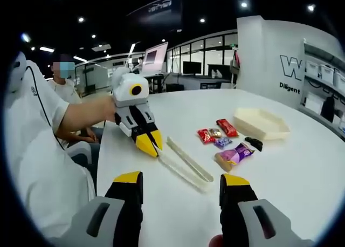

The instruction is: Place the target food into the container with the food tongs after gripping and lifting it, then release it inside without dropping or visibly crushing the food.

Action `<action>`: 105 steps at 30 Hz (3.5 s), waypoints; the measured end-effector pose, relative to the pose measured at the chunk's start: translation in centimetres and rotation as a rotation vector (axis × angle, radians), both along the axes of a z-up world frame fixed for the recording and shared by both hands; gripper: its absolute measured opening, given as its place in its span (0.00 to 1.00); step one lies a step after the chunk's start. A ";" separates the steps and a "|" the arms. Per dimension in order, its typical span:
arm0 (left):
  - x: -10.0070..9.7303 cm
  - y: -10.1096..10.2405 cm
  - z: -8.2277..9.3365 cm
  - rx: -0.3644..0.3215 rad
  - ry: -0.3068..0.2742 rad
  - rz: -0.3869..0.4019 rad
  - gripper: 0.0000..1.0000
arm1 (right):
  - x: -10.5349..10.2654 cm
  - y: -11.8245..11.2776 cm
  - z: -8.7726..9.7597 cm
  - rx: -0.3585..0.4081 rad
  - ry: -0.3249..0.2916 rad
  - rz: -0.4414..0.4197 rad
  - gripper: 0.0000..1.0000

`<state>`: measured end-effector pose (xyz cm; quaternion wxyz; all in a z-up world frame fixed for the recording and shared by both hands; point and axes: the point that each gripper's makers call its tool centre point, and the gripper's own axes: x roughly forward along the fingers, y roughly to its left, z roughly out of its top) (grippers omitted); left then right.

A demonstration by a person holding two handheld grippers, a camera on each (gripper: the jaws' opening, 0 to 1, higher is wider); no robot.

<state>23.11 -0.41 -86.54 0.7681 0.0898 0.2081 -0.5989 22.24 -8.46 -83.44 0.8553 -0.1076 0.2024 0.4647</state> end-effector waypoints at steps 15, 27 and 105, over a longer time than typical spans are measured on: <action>0.2 0.1 1.4 -0.077 -0.044 0.025 0.00 | -0.1 0.1 -0.5 0.031 0.023 0.007 0.52; -0.3 -0.4 3.6 -0.189 -0.042 0.012 0.00 | 0.2 1.0 0.1 0.137 0.047 0.045 0.51; -4.4 -2.5 9.8 -0.517 -0.028 -0.195 0.01 | -2.0 6.3 7.2 0.569 -0.061 0.365 0.21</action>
